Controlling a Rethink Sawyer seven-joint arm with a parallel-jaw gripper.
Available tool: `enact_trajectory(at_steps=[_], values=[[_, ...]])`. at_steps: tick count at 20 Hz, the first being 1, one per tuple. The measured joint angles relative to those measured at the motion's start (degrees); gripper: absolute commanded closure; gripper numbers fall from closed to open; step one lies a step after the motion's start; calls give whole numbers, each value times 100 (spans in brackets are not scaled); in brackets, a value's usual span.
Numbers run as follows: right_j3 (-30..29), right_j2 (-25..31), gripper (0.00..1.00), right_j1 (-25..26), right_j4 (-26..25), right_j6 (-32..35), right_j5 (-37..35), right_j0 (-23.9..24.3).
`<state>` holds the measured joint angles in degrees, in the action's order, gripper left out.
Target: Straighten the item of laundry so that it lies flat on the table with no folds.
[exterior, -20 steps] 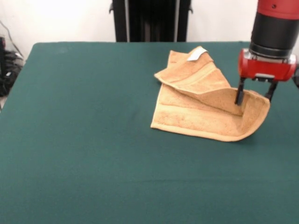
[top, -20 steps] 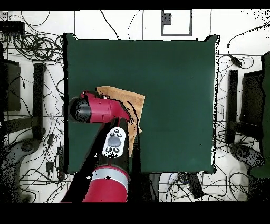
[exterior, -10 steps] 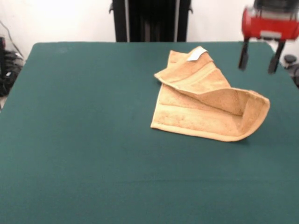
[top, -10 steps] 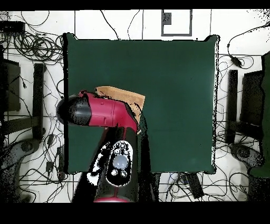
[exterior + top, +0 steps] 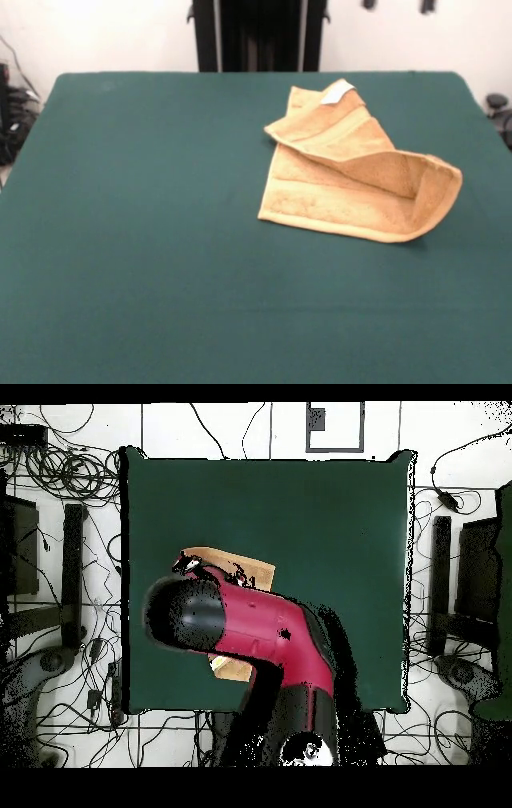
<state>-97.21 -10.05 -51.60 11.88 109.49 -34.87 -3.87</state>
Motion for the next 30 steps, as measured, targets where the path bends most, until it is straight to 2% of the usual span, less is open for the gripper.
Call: enact_trajectory(at_steps=[4, 13, 22, 30], values=[[-320, 63, 0, -345, -13, 0, 40, 430], [-1011, 421, 0, -635, -306, 0, 484, 1100], [-1450, 670, 0, -893, -821, 0, 583, 1156], [-1567, 671, 0, -982, -1186, 0, 592, 1150]])
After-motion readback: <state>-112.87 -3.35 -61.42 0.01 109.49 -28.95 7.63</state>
